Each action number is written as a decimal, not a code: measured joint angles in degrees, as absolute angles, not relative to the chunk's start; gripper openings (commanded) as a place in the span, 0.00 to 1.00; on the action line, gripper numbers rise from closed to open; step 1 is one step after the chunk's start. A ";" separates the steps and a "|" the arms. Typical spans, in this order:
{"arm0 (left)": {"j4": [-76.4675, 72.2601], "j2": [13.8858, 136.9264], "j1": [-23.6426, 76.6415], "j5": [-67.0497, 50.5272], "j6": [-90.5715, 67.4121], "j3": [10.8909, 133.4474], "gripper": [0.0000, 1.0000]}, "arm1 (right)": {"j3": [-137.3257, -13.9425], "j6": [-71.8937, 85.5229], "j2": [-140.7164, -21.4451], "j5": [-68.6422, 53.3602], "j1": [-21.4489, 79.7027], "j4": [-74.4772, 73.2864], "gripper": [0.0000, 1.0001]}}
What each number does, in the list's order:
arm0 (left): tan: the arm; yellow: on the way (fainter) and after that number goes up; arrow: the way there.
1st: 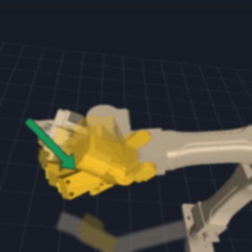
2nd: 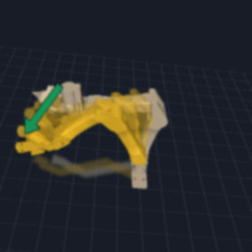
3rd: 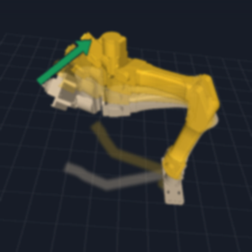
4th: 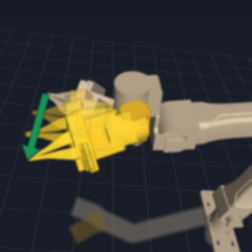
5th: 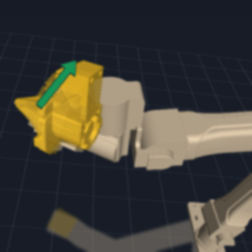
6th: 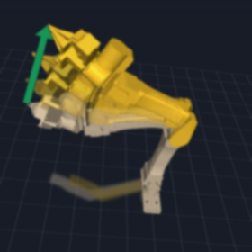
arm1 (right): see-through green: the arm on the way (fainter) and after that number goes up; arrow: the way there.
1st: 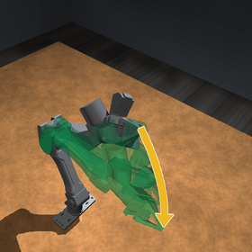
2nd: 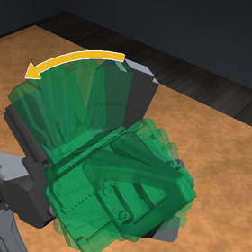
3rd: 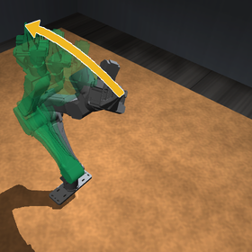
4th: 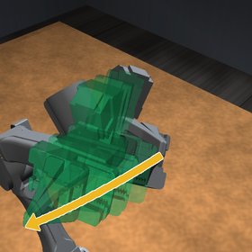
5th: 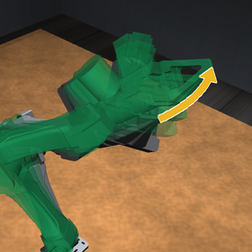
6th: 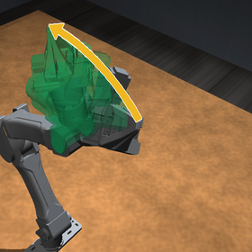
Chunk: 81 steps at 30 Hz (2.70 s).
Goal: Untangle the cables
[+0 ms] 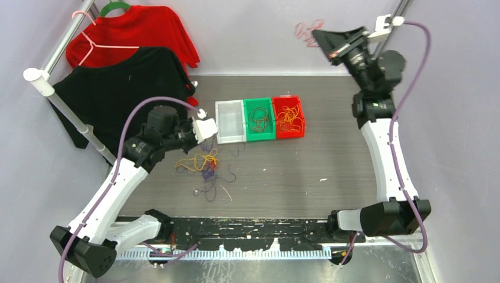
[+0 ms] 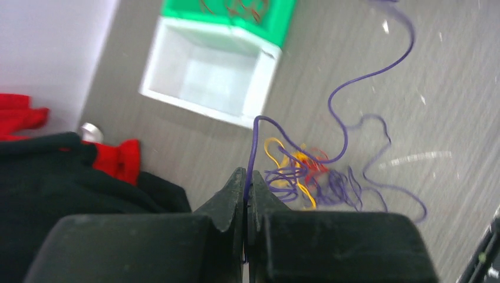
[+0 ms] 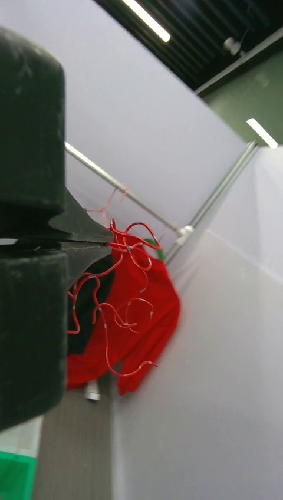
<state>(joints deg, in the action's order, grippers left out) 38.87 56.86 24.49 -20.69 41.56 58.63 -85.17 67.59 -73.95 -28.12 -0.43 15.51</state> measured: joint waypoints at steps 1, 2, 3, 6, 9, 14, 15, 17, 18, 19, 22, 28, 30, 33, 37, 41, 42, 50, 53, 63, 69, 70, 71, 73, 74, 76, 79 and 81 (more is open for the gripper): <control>38.85 57.93 24.49 -21.06 40.27 61.41 0.00 | -85.12 66.11 -75.11 -27.92 1.45 14.17 0.01; 38.39 59.05 24.49 -21.21 39.05 63.92 0.00 | -85.01 64.77 -76.16 -27.86 3.07 12.88 0.01; 38.24 60.18 24.49 -21.28 37.76 66.24 0.00 | -84.99 62.87 -77.43 -27.64 4.99 10.98 0.01; 36.88 64.10 24.49 -20.99 34.41 72.90 0.00 | -84.99 56.16 -81.89 -26.00 10.13 4.71 0.01; 36.23 67.59 24.49 -20.56 31.83 76.69 0.00 | -85.23 49.19 -86.39 -22.94 13.80 -2.04 0.01; 36.29 72.95 24.49 -20.34 28.84 80.31 0.00 | -86.72 38.46 -95.55 -17.08 18.59 -10.98 0.01; 36.29 74.06 24.49 -20.23 28.62 81.06 0.00 | -86.89 36.60 -97.58 -15.81 19.51 -12.19 0.01; 36.25 76.36 24.49 -19.73 28.36 82.46 0.00 | -86.91 33.47 -101.14 -13.63 20.97 -14.15 0.01; 36.25 77.36 24.49 -19.46 28.34 82.94 0.00 | -86.89 31.97 -102.87 -12.45 21.69 -15.18 0.04; 36.27 78.22 24.49 -19.38 28.34 83.31 0.00 | -86.89 30.94 -104.14 -11.42 22.17 -15.92 0.10; 36.12 80.47 24.49 -18.65 28.49 83.88 0.00 | -86.89 27.59 -107.57 -8.78 23.49 -17.67 0.17; 36.14 85.71 24.49 -17.26 28.49 87.00 0.00 | -87.33 24.49 -108.38 -6.44 24.25 -18.81 0.57; 36.12 87.83 24.49 -16.62 28.45 88.84 0.00 | -87.37 24.01 -107.96 -6.17 24.21 -18.31 0.57; 36.05 91.02 24.49 -15.88 28.38 91.46 0.00 | -87.37 23.79 -106.80 -5.82 24.14 -18.22 0.61; 35.68 94.74 24.53 -14.09 28.38 93.73 0.00 | -87.33 23.83 -104.55 -4.91 24.10 -18.00 0.60; 35.35 97.12 24.58 -13.41 28.25 93.76 0.00 | -87.29 24.18 -101.86 -4.01 24.10 -17.52 0.59; 35.31 97.54 24.64 -13.41 28.18 93.76 0.00 | -87.07 24.32 -101.14 -3.75 24.10 -17.15 0.58; 32.12 101.08 25.02 -14.57 29.04 93.71 0.00 | -81.49 25.65 -92.14 -1.48 24.10 -13.76 0.54; 29.82 101.91 25.02 -14.98 29.58 92.60 0.00 | -79.05 26.11 -89.52 -1.02 24.03 -12.60 0.52; 24.16 102.83 22.92 -14.85 29.52 88.23 0.00 | -73.36 27.49 -87.72 -0.49 23.99 -12.21 0.47; 21.54 101.23 19.35 -15.64 27.79 84.88 0.00 | -72.69 28.53 -87.72 -0.49 23.99 -12.01 0.40; 21.47 101.12 19.16 -15.64 27.53 84.66 0.00 | -72.62 28.73 -87.72 -0.49 23.99 -12.01 0.38; 21.23 101.12 19.09 -15.64 27.29 84.55 0.00 | -72.58 29.04 -87.72 -0.49 23.99 -12.01 0.37; 20.75 101.12 19.25 -15.64 26.83 84.20 0.00 | -72.53 29.47 -87.72 -0.49 23.99 -11.99 0.36; 20.43 101.12 19.35 -15.62 26.61 84.05 0.00 | -72.51 29.71 -87.72 -0.49 23.99 -12.01 0.35; 19.92 101.12 19.46 -15.57 26.30 83.66 0.00 | -72.49 29.98 -87.72 -0.49 23.99 -11.99 0.35; 19.75 101.12 19.92 -15.05 26.22 83.37 0.00 | -72.42 30.22 -87.72 -0.45 23.99 -12.03 0.34; 19.55 101.12 20.38 -14.59 26.24 83.37 0.00 | -72.42 30.30 -87.70 -0.34 23.99 -12.03 0.33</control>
<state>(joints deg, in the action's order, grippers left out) 19.55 101.12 20.38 -14.59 26.24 83.37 -72.42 30.30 -87.70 -0.34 23.99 -12.03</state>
